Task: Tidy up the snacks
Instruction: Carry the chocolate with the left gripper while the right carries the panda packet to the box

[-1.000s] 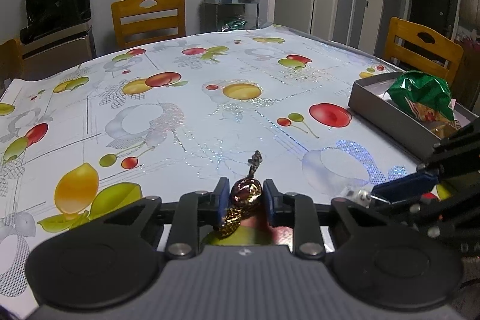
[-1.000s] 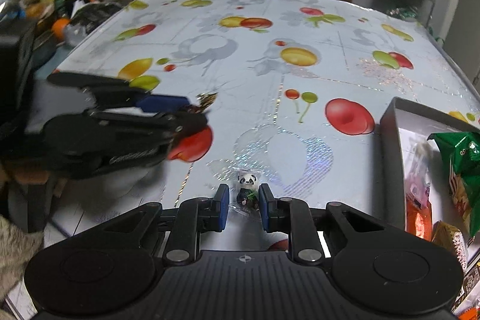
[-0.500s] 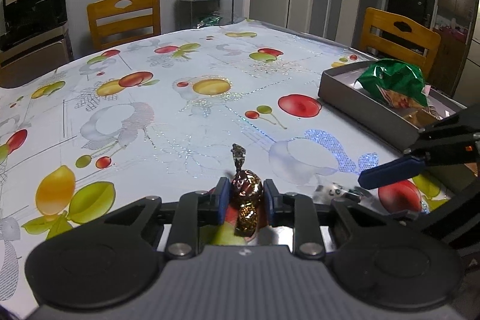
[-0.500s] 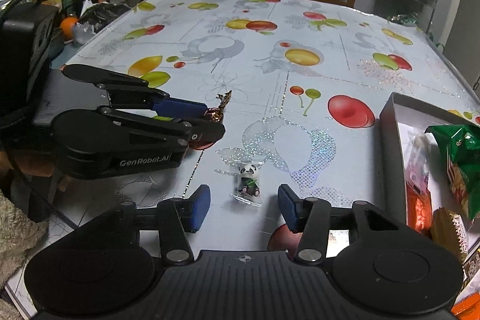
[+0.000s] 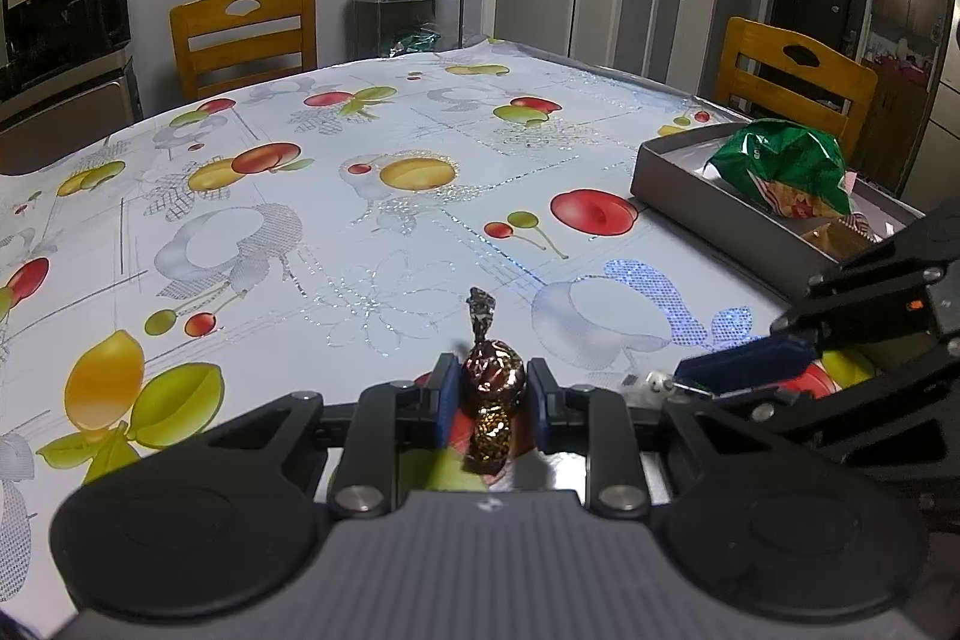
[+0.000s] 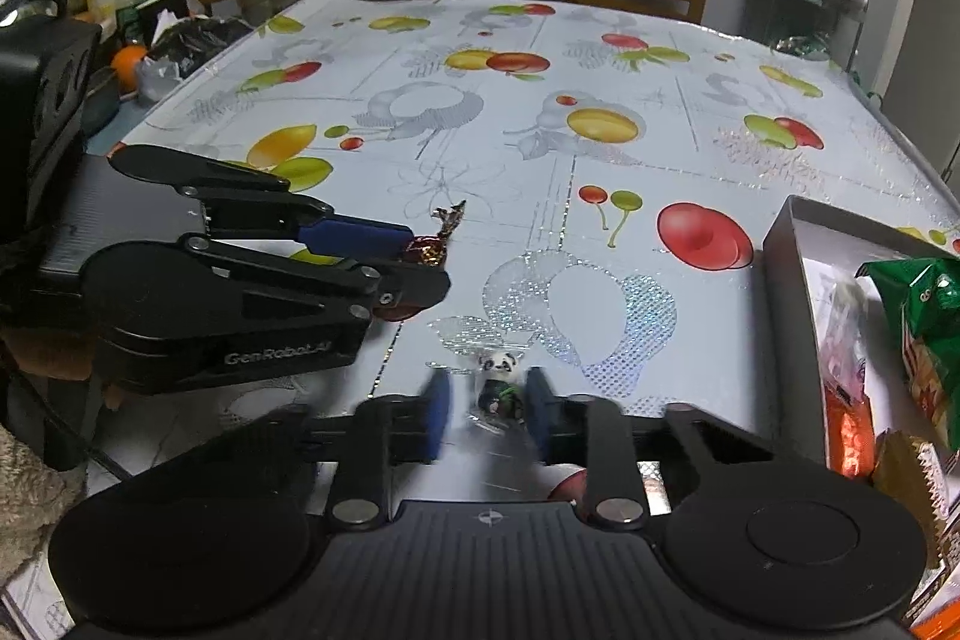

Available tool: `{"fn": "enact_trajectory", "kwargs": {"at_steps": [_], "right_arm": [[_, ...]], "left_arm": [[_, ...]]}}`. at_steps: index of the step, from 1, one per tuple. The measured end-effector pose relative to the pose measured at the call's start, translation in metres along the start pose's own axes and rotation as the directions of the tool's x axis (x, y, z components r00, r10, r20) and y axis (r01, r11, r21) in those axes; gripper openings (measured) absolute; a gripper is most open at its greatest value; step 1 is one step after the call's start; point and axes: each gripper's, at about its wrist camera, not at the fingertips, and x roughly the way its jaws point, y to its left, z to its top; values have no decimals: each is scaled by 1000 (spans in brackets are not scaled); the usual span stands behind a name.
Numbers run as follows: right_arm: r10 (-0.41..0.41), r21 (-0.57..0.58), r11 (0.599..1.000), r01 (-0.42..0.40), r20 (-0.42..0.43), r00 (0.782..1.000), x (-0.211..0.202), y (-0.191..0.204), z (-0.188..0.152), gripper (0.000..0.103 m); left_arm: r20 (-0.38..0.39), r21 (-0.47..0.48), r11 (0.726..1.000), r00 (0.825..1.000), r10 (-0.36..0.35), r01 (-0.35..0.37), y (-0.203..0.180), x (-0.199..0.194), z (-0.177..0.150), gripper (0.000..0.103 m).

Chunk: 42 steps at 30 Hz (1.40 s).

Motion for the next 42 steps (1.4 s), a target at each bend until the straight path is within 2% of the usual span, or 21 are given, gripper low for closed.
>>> {"fn": "enact_trajectory", "kwargs": {"at_steps": [6,12,19,25,31,42], "right_arm": [[10,-7,1000,-10,27,1000,-19,-1,-10,22],[23,-9,1000,-22,68,997,-44,-5,-25,22],[45,-9,999,-44,85,995,-56,-11,-44,22],[84,-8,996,-84,102,991,-61,-13,-49,22],[103,-21,995,-101,140,985,-71,-15,-51,22],[88,-11,996,-88,236,968,-102,-35,-52,22]], "left_arm": [[5,-5,1000,1000,2,-2,-1,0,0,22],[9,27,995,996,92,-93,-21,-4,-3,22],[6,-4,992,992,125,-124,-45,-26,-20,22],[-5,10,990,990,144,-144,-61,-46,-34,22],[-9,15,990,990,143,-142,-70,-54,-33,22],[82,60,993,992,92,-97,-108,-71,-5,21]]}}
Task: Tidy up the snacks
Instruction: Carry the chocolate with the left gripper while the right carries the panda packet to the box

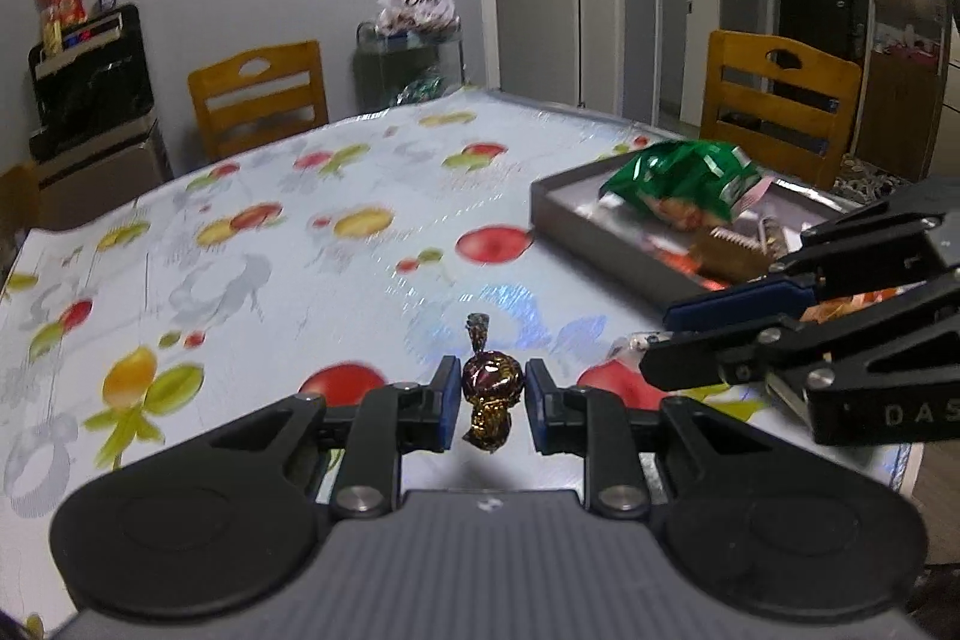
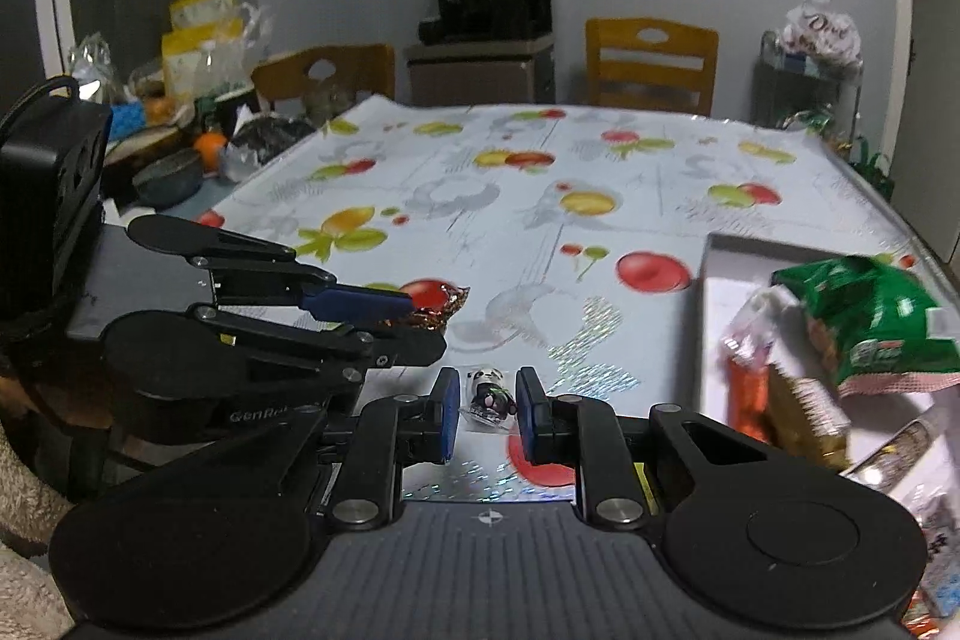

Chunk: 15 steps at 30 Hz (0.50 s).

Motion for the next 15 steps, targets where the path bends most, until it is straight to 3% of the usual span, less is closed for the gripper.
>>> {"fn": "enact_trajectory", "kwargs": {"at_steps": [15], "right_arm": [[-55,55,997,51,63,996,-34,-38,-3,22]], "left_arm": [[61,66,996,996,-67,63,-36,-2,33,20]]}}
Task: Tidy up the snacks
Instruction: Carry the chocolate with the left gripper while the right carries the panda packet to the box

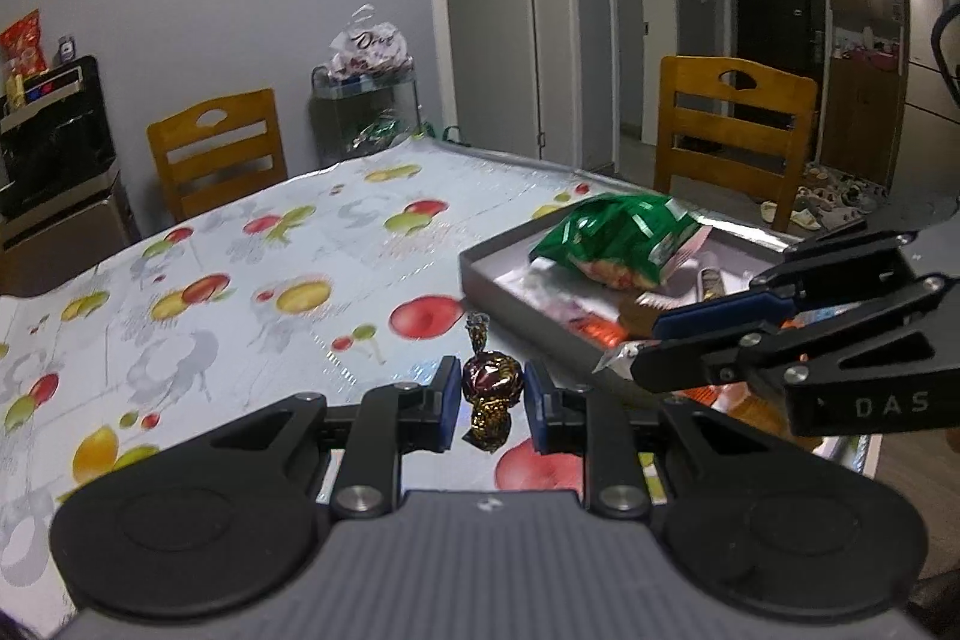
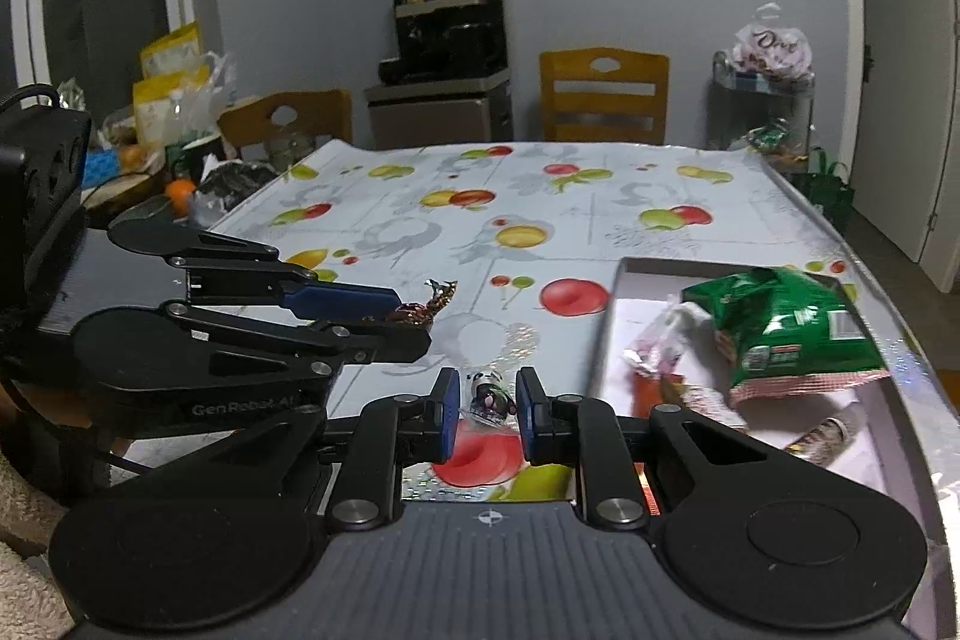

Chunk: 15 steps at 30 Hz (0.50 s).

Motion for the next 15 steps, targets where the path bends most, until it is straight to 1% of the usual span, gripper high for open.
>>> {"fn": "enact_trajectory", "kwargs": {"at_steps": [8,15], "right_arm": [[-34,32,999,34,19,999,-8,-22,-2,21],[-58,67,996,56,18,998,-10,-39,-8,21]], "left_arm": [[1,27,999,999,-32,32,-18,14,14,20],[-15,54,997,998,-60,61,-33,29,20,20]]}}
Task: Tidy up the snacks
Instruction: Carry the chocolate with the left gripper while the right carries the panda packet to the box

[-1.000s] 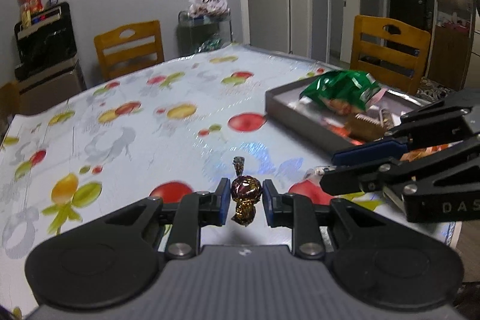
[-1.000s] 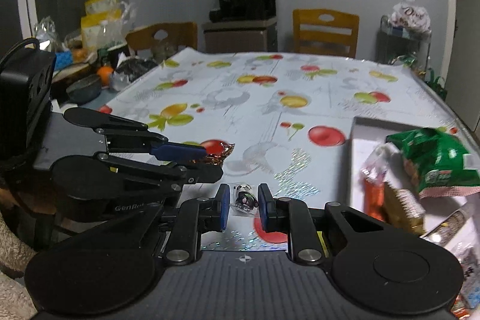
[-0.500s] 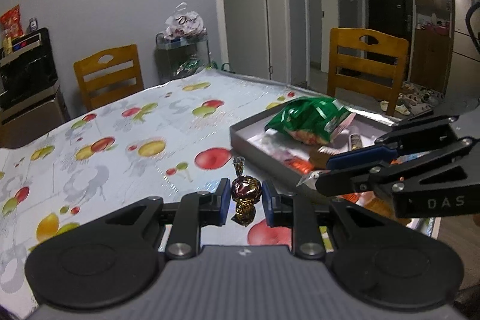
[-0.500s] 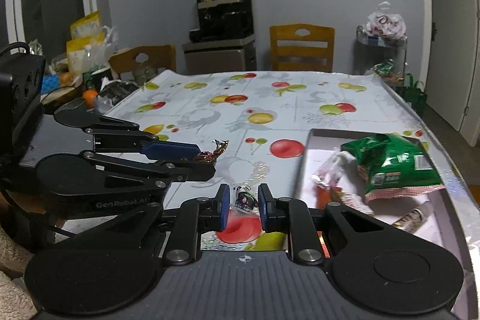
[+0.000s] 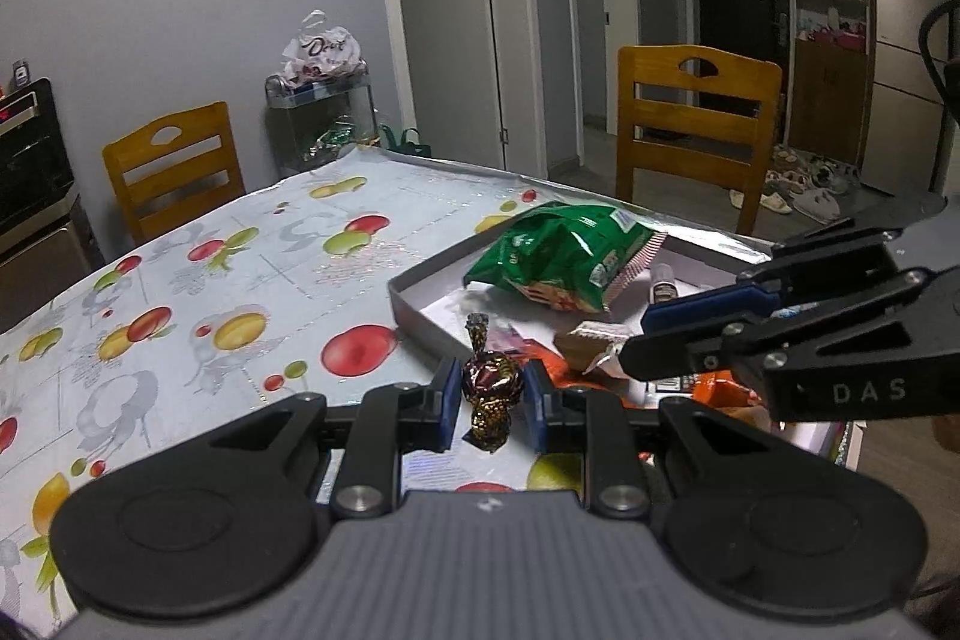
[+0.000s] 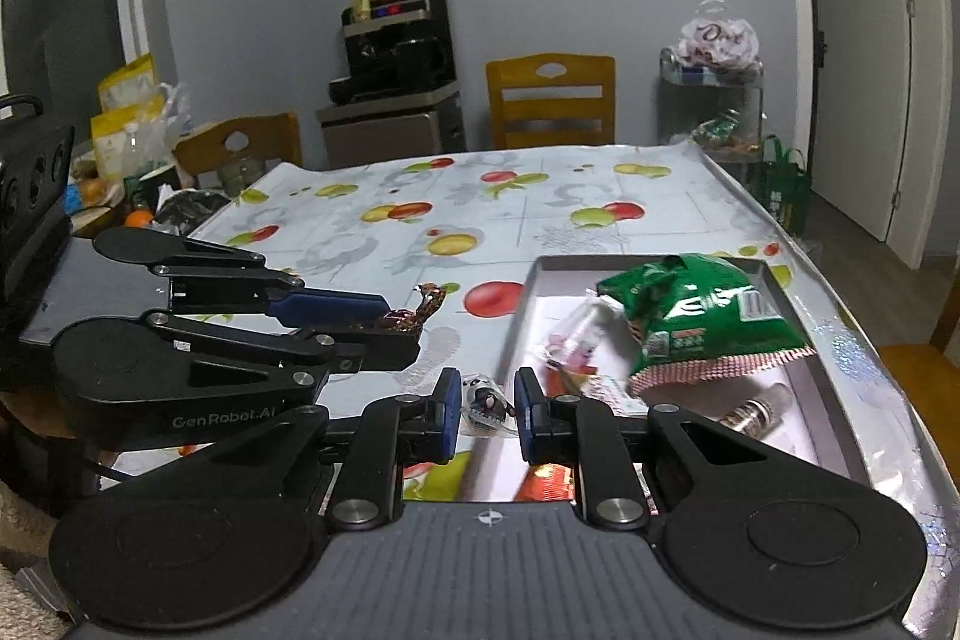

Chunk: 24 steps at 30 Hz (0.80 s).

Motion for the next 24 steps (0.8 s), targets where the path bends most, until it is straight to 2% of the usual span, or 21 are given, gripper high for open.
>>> {"fn": "enact_trajectory", "kwargs": {"at_steps": [11,24], "right_arm": [[-21,37,999,21,14,1000,-7,-20,-4,21],[-104,102,990,100,35,994,-16,-61,-10,20]], "left_arm": [[-10,29,999,999,-32,33,-17,16,8,20],[-3,68,989,991,-131,130,-50,43,29,20]]}}
